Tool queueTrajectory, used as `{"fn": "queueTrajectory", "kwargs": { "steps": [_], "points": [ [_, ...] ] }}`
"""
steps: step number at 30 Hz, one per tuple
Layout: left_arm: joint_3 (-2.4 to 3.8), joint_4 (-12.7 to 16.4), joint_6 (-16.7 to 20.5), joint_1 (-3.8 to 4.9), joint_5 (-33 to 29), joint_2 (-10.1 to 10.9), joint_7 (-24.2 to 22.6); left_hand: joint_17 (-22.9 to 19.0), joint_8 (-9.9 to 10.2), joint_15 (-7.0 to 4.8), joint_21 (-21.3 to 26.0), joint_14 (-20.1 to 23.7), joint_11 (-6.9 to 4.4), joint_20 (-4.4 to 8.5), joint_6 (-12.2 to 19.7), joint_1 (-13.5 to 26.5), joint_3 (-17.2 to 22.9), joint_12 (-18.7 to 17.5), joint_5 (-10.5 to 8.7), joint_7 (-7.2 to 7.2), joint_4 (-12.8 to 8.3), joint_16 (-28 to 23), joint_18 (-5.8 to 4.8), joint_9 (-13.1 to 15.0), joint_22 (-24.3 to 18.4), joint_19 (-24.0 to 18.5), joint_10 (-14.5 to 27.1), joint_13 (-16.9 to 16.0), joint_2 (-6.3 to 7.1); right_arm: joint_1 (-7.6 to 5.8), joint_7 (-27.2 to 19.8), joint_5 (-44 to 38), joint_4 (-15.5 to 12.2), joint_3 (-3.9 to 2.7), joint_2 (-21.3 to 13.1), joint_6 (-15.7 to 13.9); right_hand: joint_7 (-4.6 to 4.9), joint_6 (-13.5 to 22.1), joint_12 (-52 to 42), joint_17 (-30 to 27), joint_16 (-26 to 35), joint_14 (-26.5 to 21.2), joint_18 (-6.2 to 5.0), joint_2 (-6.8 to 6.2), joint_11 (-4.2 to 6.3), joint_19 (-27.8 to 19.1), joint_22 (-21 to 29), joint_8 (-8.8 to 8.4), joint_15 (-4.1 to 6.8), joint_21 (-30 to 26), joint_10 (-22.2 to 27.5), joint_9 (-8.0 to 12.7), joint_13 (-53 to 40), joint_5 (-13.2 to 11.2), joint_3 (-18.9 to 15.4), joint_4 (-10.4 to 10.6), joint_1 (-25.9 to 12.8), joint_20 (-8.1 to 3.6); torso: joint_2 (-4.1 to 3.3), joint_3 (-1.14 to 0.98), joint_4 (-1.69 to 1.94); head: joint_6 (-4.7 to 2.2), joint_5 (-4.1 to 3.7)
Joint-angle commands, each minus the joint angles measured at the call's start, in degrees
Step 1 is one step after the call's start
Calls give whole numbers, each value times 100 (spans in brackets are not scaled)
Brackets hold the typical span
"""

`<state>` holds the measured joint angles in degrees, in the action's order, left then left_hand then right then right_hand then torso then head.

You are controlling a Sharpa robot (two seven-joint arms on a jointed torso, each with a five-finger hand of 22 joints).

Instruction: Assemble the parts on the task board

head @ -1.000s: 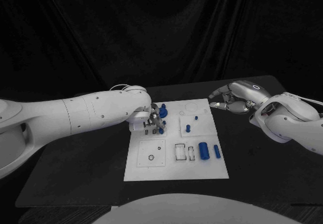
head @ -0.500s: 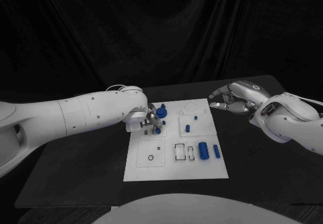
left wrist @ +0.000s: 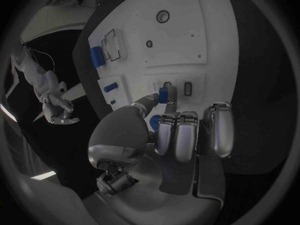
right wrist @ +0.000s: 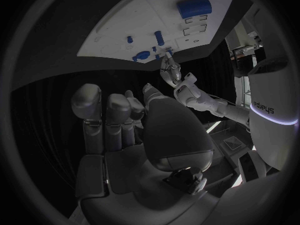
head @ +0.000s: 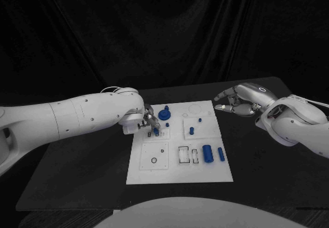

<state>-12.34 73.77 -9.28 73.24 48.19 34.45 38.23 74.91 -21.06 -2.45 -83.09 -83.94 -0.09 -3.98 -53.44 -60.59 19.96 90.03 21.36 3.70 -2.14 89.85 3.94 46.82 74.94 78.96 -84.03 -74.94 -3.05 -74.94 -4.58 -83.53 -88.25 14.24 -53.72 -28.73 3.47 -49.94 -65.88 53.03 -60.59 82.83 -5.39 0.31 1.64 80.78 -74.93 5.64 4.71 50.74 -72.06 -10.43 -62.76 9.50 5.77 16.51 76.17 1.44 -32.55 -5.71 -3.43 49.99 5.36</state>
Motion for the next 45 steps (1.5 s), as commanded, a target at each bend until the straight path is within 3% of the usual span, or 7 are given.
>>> {"fn": "queueTrajectory", "kwargs": {
  "steps": [1,19,45],
  "points": [
    [4,27,148,-6,-13,14,-37,1509,31,-32,27,-606,-26,25,-11,50,146,-3,-27,-36,-107,15,-63,9,484,22,-597,-1506,3,18,84,-31,-11,-4,-6,16,14,-17,27,-5,34,8,-90,10,-14,20,-669,-23,14,-16,21,5,5,38,1,-16,24,16,4,-3,9,1,1],
    [2,34,112,-17,-13,55,2,1509,79,-29,53,-606,-20,23,3,127,239,-3,-103,-26,-87,15,-55,37,464,-2,-597,-1506,1,26,89,-31,-19,-4,4,57,16,-19,38,-12,41,5,-90,9,-16,19,-668,-27,11,-22,29,8,17,37,4,-18,33,17,-11,3,-3,1,65],
    [1,22,377,-145,-13,75,-103,1509,102,-26,83,-606,-16,21,3,157,296,-3,-121,-21,-69,15,-44,53,432,-36,-597,-1506,-30,45,77,-31,-16,-4,9,51,14,-18,43,-12,44,2,-92,10,-17,15,-665,-34,9,-37,32,13,23,37,10,-20,45,20,-1,2,-16,1,74]
  ]
}}
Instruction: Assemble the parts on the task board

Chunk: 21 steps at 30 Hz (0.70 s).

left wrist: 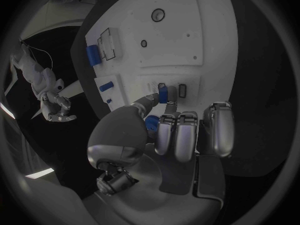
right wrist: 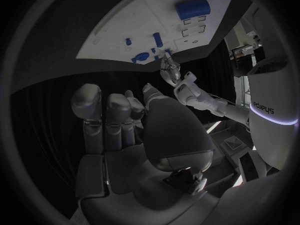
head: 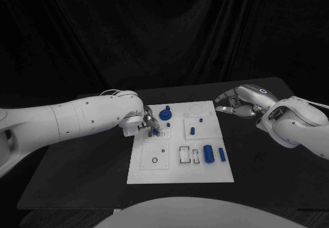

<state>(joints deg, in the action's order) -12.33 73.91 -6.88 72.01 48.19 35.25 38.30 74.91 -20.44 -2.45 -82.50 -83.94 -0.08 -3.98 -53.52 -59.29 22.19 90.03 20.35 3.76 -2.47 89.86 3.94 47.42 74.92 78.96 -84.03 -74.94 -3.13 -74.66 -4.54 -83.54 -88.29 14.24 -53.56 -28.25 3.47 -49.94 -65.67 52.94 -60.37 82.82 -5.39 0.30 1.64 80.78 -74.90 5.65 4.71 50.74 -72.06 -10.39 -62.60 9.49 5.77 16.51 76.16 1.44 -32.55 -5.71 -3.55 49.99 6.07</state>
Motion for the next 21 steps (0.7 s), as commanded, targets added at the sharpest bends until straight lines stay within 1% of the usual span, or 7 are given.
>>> {"fn": "queueTrajectory", "kwargs": {
  "steps": [1,6,9,13,16,21],
  "points": [
    [1,9,156,-23,-13,-5,-121,1509,41,-27,23,-606,-17,21,12,28,77,-3,-20,-26,-36,14,-45,-6,436,-34,-597,-1506,-25,18,73,-30,-12,-4,-6,3,14,-18,22,-4,22,2,-91,11,-17,15,-667,-35,9,-37,33,10,6,37,10,-20,46,20,-2,2,-1,1,3],
    [1,16,222,-39,-13,-4,-154,1509,60,-25,30,-606,-13,20,34,35,103,-3,-23,-20,-34,14,-43,2,432,-38,-597,-1506,-30,24,75,-30,-10,-4,-8,10,14,-18,22,-4,22,2,-91,11,-17,15,-667,-35,9,-37,33,10,6,37,10,-20,46,20,-2,2,4,1,6],
    [1,21,211,-48,-13,-3,-147,1509,61,-25,30,-606,-13,20,35,35,104,-3,-23,-19,-33,14,-43,3,432,-38,-597,-1506,-30,27,77,-30,-9,-4,-8,17,14,-18,22,-4,22,2,-91,11,-17,15,-667,-35,9,-37,33,10,6,37,10,-20,46,20,-1,3,-1,1,9],
    [1,27,176,-59,-13,-2,-124,1509,69,-24,31,-606,-10,19,44,42,114,-3,-26,-15,-29,14,-44,7,434,-36,-597,-1506,-33,34,80,-30,-9,-4,-12,29,14,-18,22,-4,22,2,-91,11,-17,15,-667,-35,9,-37,33,10,6,37,10,-20,46,20,-5,6,5,1,11],
    [1,38,155,-67,-13,0,-107,1509,70,-23,35,-606,-9,19,42,48,117,-3,-31,-13,-24,14,-42,11,430,-40,-597,-1506,-36,38,83,-30,-8,-4,-15,36,14,-18,22,-4,22,2,-91,11,-17,15,-667,-35,9,-37,33,10,6,37,10,-20,46,20,0,3,1,1,15],
    [1,52,134,-74,-13,5,-89,1509,70,-23,35,-606,-9,19,42,48,117,-3,-31,-13,-24,14,-42,11,430,-40,-597,-1506,-36,43,92,-30,-5,-4,-15,52,14,-18,22,-4,22,2,-91,11,-17,15,-667,-35,9,-37,33,10,6,37,10,-20,46,20,-2,2,7,1,15]
  ]
}}
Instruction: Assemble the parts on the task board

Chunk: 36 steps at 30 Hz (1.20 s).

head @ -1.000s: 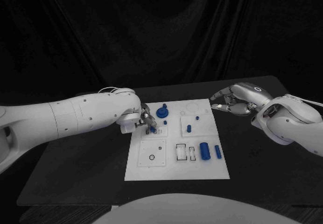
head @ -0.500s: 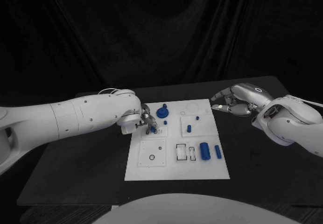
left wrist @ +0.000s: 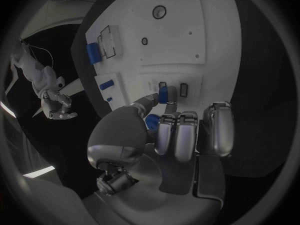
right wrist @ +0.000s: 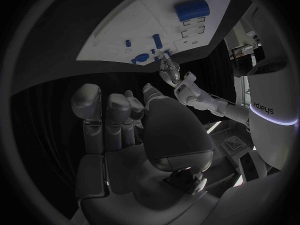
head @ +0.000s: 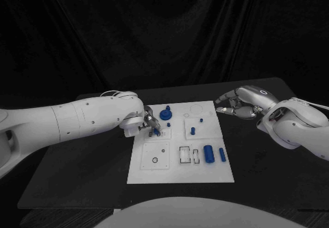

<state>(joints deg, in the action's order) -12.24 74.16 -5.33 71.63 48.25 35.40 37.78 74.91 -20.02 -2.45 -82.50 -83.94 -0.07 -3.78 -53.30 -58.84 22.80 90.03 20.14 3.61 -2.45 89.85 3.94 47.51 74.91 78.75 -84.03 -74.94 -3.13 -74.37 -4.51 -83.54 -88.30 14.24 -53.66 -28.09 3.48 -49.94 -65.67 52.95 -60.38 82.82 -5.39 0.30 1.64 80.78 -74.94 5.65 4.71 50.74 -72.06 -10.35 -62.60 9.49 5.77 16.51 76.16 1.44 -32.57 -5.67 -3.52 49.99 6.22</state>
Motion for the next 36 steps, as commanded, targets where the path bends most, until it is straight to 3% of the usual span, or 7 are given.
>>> {"fn": "queueTrajectory", "kwargs": {
  "steps": [1,28,31,33,34,36],
  "points": [
    [-9,28,-27,-38,-19,-10,-34,1509,28,-23,35,-606,-9,-2,20,3,55,-3,-10,2,-25,15,-42,2,430,-19,-597,-1506,-36,15,93,-31,-4,-4,-5,40,10,-16,27,-6,25,1,-91,14,-17,16,-664,-42,8,-36,35,10,11,39,15,-20,56,21,0,-2,3,1,3],
    [-9,70,-96,-56,-19,4,-18,1509,48,-16,84,-606,0,-8,23,46,78,-3,-65,8,-2,15,-25,30,378,-74,-597,-1506,-26,22,116,101,15,-5,-17,69,10,-15,36,-13,32,-2,-93,15,-17,12,-661,-47,7,-51,41,14,21,40,18,-21,62,22,7,-4,-3,1,4],
    [-9,64,-103,-58,-19,-1,-27,1509,218,16,122,-606,39,-37,85,206,28,-3,-750,53,146,15,-23,-5,366,-89,-597,-1506,-17,22,116,104,16,-5,-15,69,11,-14,38,-16,35,-4,-95,16,-17,9,-658,-50,7,-66,43,16,24,41,20,-22,67,23,8,-7,2,1,4],
    [-9,63,-111,-60,-19,-2,-25,1509,389,49,144,-606,82,-68,132,363,-132,-3,-989,109,318,15,-22,-93,361,-97,-597,-1506,37,22,116,105,16,-5,-14,69,11,-14,38,-16,35,-4,-95,16,-17,9,-658,-50,7,-66,43,16,24,41,20,-22,67,23,7,-8,5,1,0],
    [-9,64,-116,-60,-19,-1,-22,1509,389,49,144,-606,82,-68,132,363,-132,-3,-989,109,318,15,-22,-93,361,-97,-597,-1506,37,22,115,105,16,-5,-14,69,11,-14,38,-16,35,-4,-95,16,-17,9,-658,-50,7,-66,43,16,24,41,20,-22,67,23,7,-8,5,1,1],
    [-9,64,-130,-61,-19,0,-9,1509,613,112,166,-606,160,-110,252,567,-374,-3,-1422,204,536,15,-19,-233,355,-107,-597,-1506,137,22,115,106,16,-5,-14,70,11,-14,38,-16,35,-4,-95,16,-17,9,-658,-50,7,-66,43,16,24,41,20,-22,67,23,5,-7,2,1,3]
  ]
}}
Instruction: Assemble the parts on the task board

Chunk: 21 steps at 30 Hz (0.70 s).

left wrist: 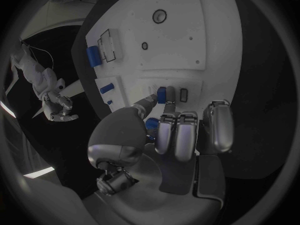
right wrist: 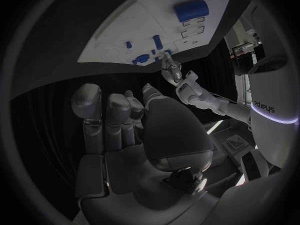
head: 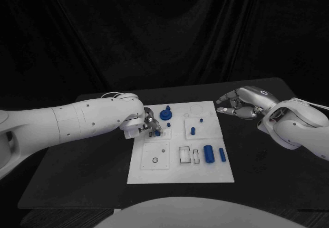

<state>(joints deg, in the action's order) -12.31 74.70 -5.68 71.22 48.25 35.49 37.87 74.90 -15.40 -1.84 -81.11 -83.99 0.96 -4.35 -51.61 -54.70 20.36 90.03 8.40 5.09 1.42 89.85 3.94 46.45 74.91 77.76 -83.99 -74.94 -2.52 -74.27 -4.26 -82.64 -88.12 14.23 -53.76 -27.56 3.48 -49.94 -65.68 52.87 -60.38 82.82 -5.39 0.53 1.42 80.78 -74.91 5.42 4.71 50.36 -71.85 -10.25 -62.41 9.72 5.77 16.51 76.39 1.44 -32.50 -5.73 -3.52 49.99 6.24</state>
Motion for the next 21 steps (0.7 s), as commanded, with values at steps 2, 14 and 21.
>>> {"fn": "queueTrajectory", "kwargs": {
  "steps": [2,14,21],
  "points": [
    [-2,10,-124,-21,-19,-6,9,1510,223,81,36,-601,85,-81,102,236,-263,-3,-431,83,249,15,-17,-174,355,-9,-601,-1506,114,12,89,17,-1,-4,-4,18,12,-12,43,-10,39,-5,-96,-8,4,8,-660,-30,6,-31,25,8,11,19,22,-22,48,23,-3,2,-7,1,12],
    [-2,15,-202,-25,237,22,54,1510,7,79,58,-601,72,-108,14,641,-1128,-3,-568,51,877,15,-9,127,393,6,-601,-1506,285,13,86,17,-3,-4,-12,24,13,-11,42,-15,44,-7,-96,-11,3,8,-660,-34,6,-34,24,10,10,20,22,-22,51,24,-8,4,-1,1,14],
    [-1,49,-134,-25,333,62,75,1510,-599,7,26,-601,-23,-40,82,370,-1517,-3,-568,-36,1054,15,-28,898,478,92,-601,-1506,182,14,90,17,-7,-4,-24,28,13,-11,42,-15,44,-7,-96,-11,3,8,-660,-34,6,-34,24,10,10,20,22,-22,51,24,-9,5,-4,1,13]
  ]
}}
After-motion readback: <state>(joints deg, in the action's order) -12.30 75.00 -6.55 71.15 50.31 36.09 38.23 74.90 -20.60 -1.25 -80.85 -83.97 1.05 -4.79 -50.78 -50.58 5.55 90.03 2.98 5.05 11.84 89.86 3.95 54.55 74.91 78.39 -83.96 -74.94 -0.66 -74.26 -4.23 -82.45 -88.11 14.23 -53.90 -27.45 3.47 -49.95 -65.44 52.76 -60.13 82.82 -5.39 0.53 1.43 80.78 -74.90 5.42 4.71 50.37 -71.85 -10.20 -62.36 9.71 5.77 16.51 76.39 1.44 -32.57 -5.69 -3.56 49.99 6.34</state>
